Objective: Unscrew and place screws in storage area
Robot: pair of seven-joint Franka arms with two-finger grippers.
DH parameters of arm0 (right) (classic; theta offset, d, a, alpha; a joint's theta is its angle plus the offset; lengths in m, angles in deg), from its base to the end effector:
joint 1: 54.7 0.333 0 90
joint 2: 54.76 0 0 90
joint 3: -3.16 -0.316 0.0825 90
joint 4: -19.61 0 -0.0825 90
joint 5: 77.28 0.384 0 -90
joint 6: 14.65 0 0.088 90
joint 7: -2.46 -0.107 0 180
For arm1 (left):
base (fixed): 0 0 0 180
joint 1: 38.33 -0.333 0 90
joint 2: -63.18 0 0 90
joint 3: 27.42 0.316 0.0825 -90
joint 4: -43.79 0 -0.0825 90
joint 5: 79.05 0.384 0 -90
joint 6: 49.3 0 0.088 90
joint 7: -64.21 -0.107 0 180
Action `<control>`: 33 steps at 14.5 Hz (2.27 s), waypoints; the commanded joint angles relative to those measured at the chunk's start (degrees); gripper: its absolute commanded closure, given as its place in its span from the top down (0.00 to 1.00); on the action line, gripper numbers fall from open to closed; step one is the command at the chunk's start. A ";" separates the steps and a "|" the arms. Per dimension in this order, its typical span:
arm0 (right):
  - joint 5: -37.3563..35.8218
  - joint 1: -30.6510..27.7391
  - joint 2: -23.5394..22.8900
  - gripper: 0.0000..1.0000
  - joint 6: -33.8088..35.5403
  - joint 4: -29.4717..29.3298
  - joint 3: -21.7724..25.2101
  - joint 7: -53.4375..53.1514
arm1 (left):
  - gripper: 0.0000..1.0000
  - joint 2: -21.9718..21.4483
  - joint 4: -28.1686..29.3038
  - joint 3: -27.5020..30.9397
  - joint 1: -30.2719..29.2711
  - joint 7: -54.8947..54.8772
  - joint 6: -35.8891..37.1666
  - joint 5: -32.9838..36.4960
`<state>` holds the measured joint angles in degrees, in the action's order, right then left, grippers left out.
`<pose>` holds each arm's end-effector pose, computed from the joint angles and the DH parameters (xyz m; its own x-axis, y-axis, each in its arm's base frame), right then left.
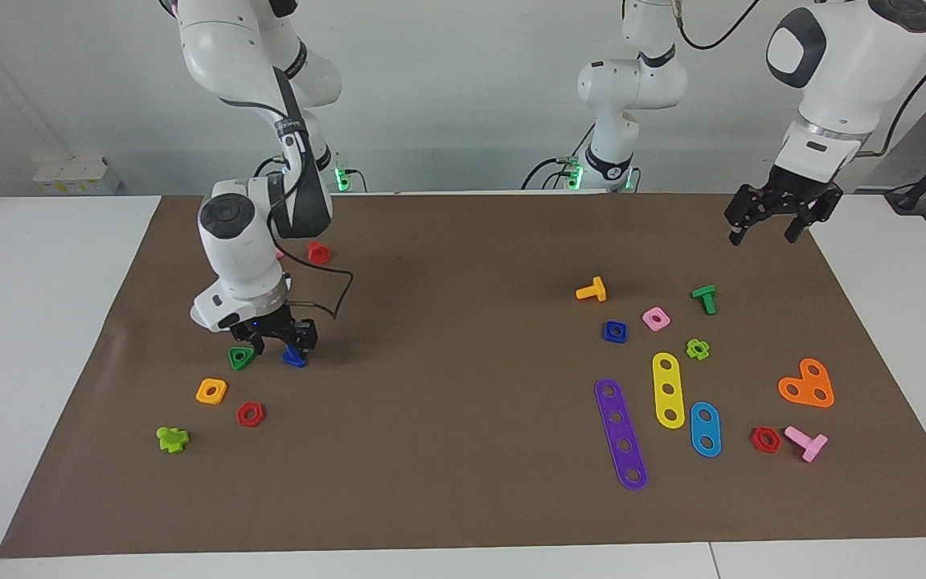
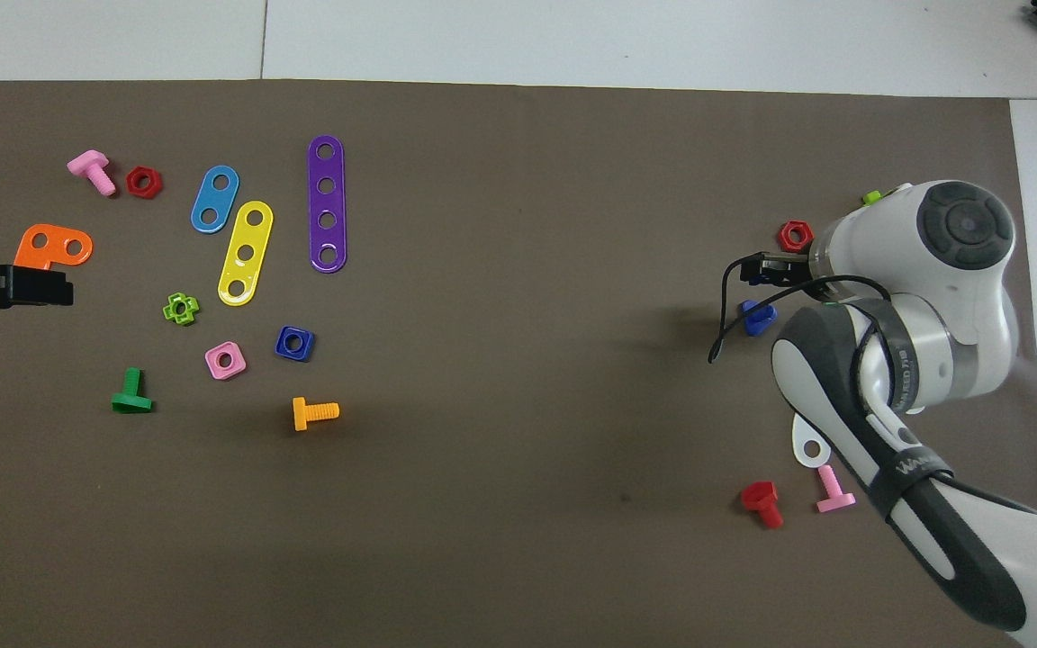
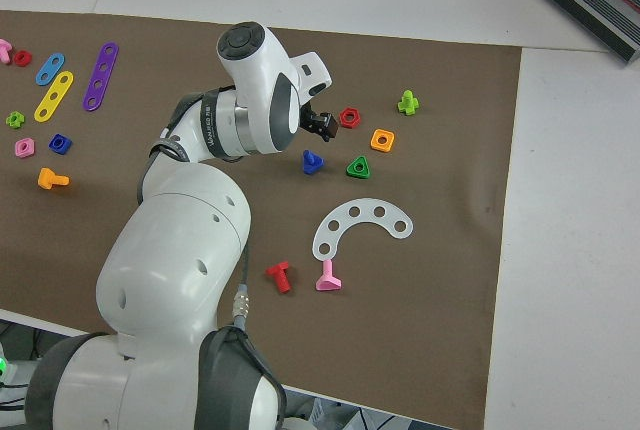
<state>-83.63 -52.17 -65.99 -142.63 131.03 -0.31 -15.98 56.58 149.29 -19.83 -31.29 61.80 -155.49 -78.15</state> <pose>0.6051 0.0588 0.3911 0.9823 -0.1504 0.1119 -0.1566 -0.9865 0.0485 0.5388 0.0097 0.5829 0.9914 -0.0359 0.1258 -0.0354 -0.9994 -0.0056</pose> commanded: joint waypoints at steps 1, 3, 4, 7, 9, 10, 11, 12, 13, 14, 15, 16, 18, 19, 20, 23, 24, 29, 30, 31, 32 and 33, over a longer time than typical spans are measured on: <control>1.43 -1.13 5.25 0.98 6.40 -2.07 -0.75 1.92 | 1.00 -1.67 2.08 -0.03 0.25 0.12 -0.95 1.38; 3.44 -1.13 7.71 0.99 12.36 -5.66 -0.58 1.92 | 1.00 -1.67 1.99 -0.03 0.25 0.12 -0.86 1.38; 4.76 -1.13 7.90 0.99 16.57 -8.99 -0.49 1.92 | 1.00 -1.67 2.16 -0.03 0.25 0.04 -1.12 1.38; 5.38 -0.86 7.99 0.99 26.96 -18.41 -0.57 1.83 | 1.00 -1.23 1.20 -0.03 0.25 0.12 -0.86 1.38; 5.30 -0.95 7.99 0.99 31.97 -23.23 -0.66 1.83 | 1.00 -0.36 -1.25 -0.03 -0.10 0.04 -0.43 1.38; 5.04 -0.95 7.73 0.99 33.56 -25.18 -0.58 1.83 | 1.00 0.61 -3.44 -0.03 0.16 0.12 1.15 1.38; 4.68 -1.04 7.72 0.99 34.62 -26.07 -0.58 1.92 | 1.00 2.01 -6.68 -0.03 0.25 0.21 3.86 1.38; 4.86 -1.04 8.16 0.99 35.07 -26.07 -0.49 1.92 | 1.00 3.33 -10.37 -0.03 0.25 0.21 7.11 1.38; 4.94 -0.95 8.42 0.99 35.94 -25.99 -0.49 2.09 | 1.00 4.39 -13.62 -0.03 0.25 0.21 10.27 1.47; 5.38 -1.04 8.77 0.99 36.82 -25.81 -0.49 2.10 | 1.00 4.74 -16.44 0.05 0.33 0.21 12.91 1.56; 5.38 -0.95 9.21 0.99 37.26 -25.11 -0.57 2.18 | 1.00 5.10 -18.47 -0.03 0.25 0.21 14.77 1.64; 5.47 -0.86 10.00 1.00 37.53 -23.72 -0.58 3.05 | 1.00 5.36 -20.06 -0.12 0.25 0.21 16.44 1.38; 5.47 -0.51 11.14 1.00 37.53 -21.69 -0.58 4.55 | 1.00 5.97 -24.18 -0.21 0.07 0.12 19.34 1.29; 5.47 -0.42 11.32 1.00 37.45 -21.07 -0.58 4.56 | 1.00 6.24 -25.33 -0.21 -0.10 0.12 20.57 1.29; 5.56 -0.51 11.50 1.00 37.36 -20.89 -0.58 4.64 | 1.00 6.24 -25.26 -0.29 -0.10 0.12 20.24 1.29; 5.56 -0.51 11.50 1.00 36.92 -20.71 -0.58 4.73 | 1.00 3.01 -18.08 -0.38 -0.19 -0.05 14.54 0.85; 5.56 -0.51 11.50 1.00 37.00 -20.71 -0.58 4.73 | 1.00 2.12 -16.14 -0.38 -0.11 -0.05 13.65 0.77; 5.65 -0.42 11.59 1.00 37.09 -20.36 -0.66 4.82 | 1.00 1.23 -13.83 -0.38 0.16 0.04 13.20 0.77; 5.65 -0.51 11.59 1.00 37.18 -20.27 -0.66 4.91 | 1.00 1.23 -13.83 -0.38 0.33 0.12 13.29 0.85; 5.65 -0.42 11.76 1.00 37.27 -20.10 -0.66 5.52 | 1.00 1.14 -13.75 -0.38 0.34 0.12 13.47 0.85; 5.74 -0.42 11.85 1.00 37.27 -19.92 -0.66 5.70 | 1.00 0.88 -13.31 -0.38 0.34 0.12 13.38 0.85; 6.26 -0.42 11.85 1.00 37.36 -19.83 -0.66 5.79 | 1.00 0.88 -13.13 -0.38 0.34 0.04 13.38 0.77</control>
<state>-79.43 -52.04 -56.08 -105.00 108.82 -0.78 -12.48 59.41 133.48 -20.09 -31.25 61.80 -140.79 -78.09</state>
